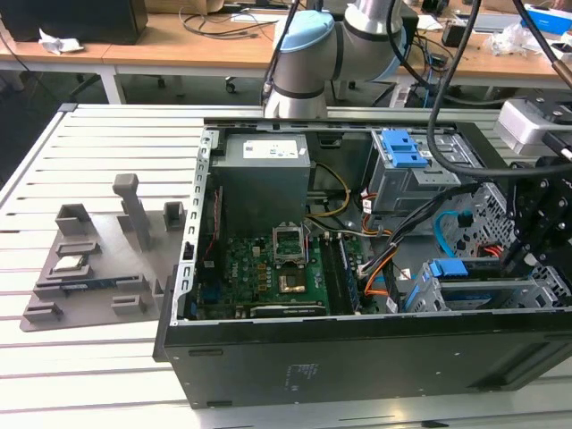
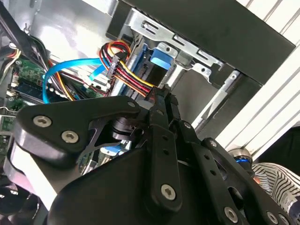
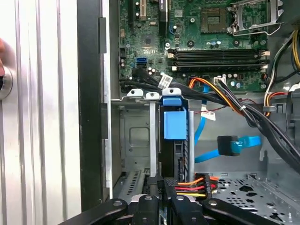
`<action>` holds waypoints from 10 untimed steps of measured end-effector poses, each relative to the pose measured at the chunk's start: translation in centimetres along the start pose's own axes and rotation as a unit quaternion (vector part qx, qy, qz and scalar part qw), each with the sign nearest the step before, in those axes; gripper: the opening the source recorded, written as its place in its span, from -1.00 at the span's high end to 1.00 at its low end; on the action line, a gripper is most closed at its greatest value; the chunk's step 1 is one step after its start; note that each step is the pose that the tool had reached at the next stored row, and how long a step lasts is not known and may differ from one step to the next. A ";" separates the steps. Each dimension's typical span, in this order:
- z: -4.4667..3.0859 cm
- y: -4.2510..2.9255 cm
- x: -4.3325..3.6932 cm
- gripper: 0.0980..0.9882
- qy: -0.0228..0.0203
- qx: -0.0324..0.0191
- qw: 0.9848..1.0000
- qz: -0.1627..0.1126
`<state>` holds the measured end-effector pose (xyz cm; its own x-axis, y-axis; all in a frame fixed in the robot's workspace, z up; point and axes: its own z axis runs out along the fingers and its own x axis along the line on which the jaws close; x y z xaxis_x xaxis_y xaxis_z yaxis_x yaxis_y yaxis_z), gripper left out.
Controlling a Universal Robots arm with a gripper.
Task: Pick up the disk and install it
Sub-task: 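Insert the first disk wire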
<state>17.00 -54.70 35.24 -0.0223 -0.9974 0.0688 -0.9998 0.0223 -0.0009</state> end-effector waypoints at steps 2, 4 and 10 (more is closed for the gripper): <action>0.08 -0.01 0.43 0.85 0.000 0.000 1.000 0.000; 0.12 0.00 0.76 0.85 0.000 0.000 1.000 0.000; 0.29 0.19 1.59 0.85 0.000 0.000 1.000 0.000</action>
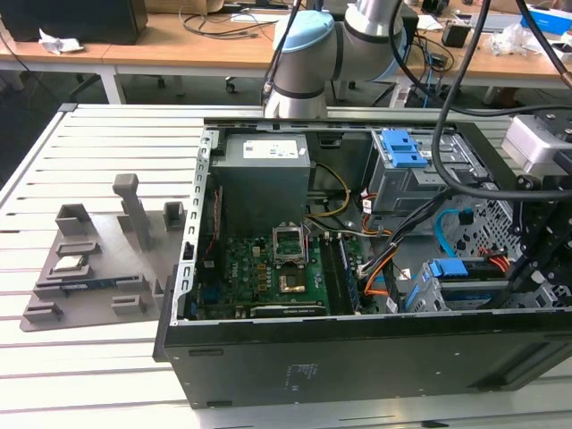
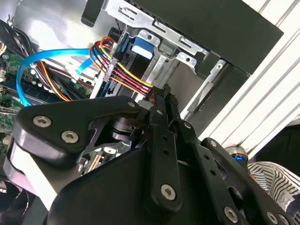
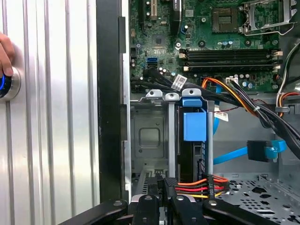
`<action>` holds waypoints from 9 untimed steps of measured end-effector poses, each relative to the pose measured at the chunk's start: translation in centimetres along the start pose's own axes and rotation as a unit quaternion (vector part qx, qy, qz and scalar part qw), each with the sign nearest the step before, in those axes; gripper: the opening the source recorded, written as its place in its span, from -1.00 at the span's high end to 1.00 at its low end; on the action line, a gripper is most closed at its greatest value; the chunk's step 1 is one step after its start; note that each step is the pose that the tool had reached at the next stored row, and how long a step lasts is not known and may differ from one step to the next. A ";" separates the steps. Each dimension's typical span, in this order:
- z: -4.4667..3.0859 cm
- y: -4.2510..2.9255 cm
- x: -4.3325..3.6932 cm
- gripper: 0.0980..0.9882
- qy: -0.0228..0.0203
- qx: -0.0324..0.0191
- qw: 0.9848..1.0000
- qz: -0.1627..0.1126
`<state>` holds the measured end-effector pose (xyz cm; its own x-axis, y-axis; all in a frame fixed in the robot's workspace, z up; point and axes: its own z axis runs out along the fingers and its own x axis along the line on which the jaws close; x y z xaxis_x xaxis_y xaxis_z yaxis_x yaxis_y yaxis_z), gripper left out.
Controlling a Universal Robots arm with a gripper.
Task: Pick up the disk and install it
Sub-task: 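Insert the first disk wire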
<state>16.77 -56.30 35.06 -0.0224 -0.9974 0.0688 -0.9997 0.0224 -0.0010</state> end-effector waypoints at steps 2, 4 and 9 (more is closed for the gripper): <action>0.01 0.09 0.02 0.85 0.000 0.000 1.000 0.000; 0.01 0.09 0.02 0.85 0.000 0.000 1.000 0.000; -0.23 0.10 -0.08 0.85 0.000 0.000 1.000 0.000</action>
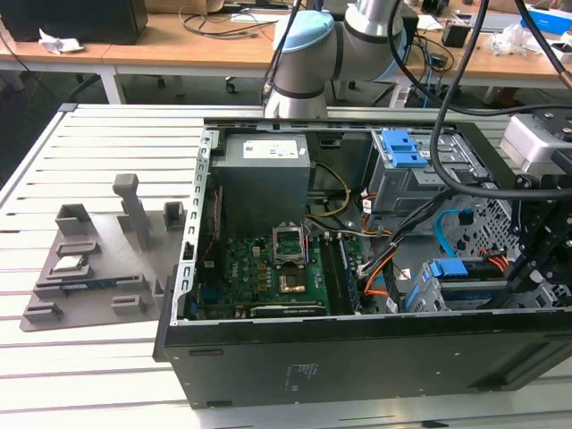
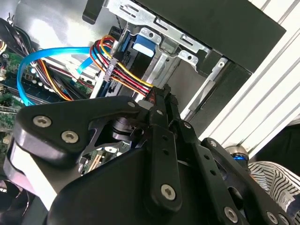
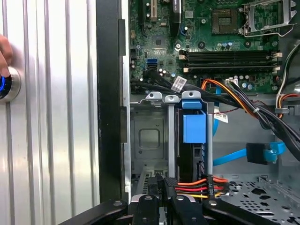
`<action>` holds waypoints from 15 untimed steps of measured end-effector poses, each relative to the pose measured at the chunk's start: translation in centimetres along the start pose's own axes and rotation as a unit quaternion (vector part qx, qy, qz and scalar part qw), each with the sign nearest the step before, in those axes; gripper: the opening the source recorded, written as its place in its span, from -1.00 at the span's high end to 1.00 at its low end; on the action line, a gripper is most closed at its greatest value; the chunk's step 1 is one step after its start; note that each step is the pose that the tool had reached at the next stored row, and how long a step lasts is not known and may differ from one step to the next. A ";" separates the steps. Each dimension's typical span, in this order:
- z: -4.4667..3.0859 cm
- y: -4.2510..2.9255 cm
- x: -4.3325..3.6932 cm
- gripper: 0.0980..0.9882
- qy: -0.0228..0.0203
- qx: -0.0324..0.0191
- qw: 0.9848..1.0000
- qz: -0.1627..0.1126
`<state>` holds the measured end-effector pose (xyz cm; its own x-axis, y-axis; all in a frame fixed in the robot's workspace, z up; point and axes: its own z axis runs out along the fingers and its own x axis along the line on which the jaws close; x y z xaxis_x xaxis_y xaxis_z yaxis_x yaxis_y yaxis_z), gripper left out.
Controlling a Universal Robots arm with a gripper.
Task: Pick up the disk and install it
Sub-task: 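Insert the first disk wire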
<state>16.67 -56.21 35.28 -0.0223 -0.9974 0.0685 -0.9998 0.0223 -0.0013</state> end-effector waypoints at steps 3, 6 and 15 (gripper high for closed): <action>-0.32 0.01 -0.17 0.85 -0.001 0.000 1.000 0.000; -0.34 0.01 -0.50 0.85 -0.009 0.000 1.000 0.000; 0.14 -0.08 -3.00 0.85 -0.011 0.000 1.000 0.000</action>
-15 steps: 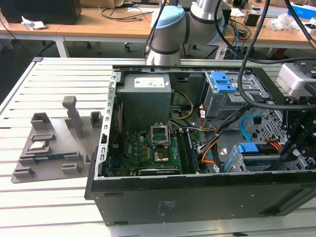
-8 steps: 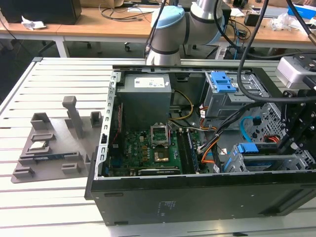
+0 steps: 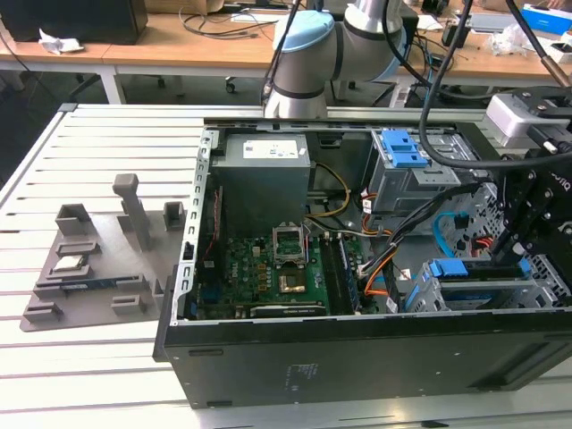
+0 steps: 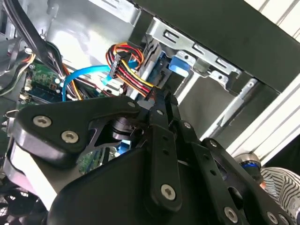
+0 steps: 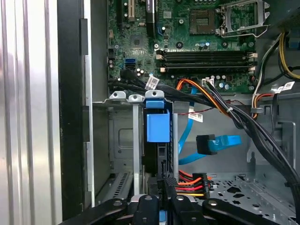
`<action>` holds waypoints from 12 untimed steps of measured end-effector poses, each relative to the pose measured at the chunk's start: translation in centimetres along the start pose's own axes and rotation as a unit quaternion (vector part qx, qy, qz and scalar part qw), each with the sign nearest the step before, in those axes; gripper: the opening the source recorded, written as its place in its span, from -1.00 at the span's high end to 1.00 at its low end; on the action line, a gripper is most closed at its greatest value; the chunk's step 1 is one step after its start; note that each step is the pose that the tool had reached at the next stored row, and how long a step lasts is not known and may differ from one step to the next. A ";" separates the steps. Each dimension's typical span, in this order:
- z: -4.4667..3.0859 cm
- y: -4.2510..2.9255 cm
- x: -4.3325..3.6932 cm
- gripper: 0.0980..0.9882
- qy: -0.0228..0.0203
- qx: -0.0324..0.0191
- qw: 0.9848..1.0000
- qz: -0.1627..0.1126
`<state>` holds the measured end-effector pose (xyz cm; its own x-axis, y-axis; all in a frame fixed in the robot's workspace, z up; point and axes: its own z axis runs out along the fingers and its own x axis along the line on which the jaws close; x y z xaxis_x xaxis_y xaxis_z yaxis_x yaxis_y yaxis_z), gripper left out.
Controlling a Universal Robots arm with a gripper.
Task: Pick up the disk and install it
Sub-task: 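Insert the first disk wire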
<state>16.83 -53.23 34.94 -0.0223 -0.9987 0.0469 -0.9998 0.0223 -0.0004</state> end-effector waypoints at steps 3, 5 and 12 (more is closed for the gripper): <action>0.24 -0.20 -0.07 0.85 0.000 0.000 1.000 0.000; 0.41 -0.28 -0.52 0.85 0.000 0.000 1.000 0.000; 0.53 -0.33 -0.63 0.85 0.000 0.000 1.000 0.000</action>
<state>17.17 -52.63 34.38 -0.0222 -0.9986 0.0472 -0.9998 0.0222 0.0001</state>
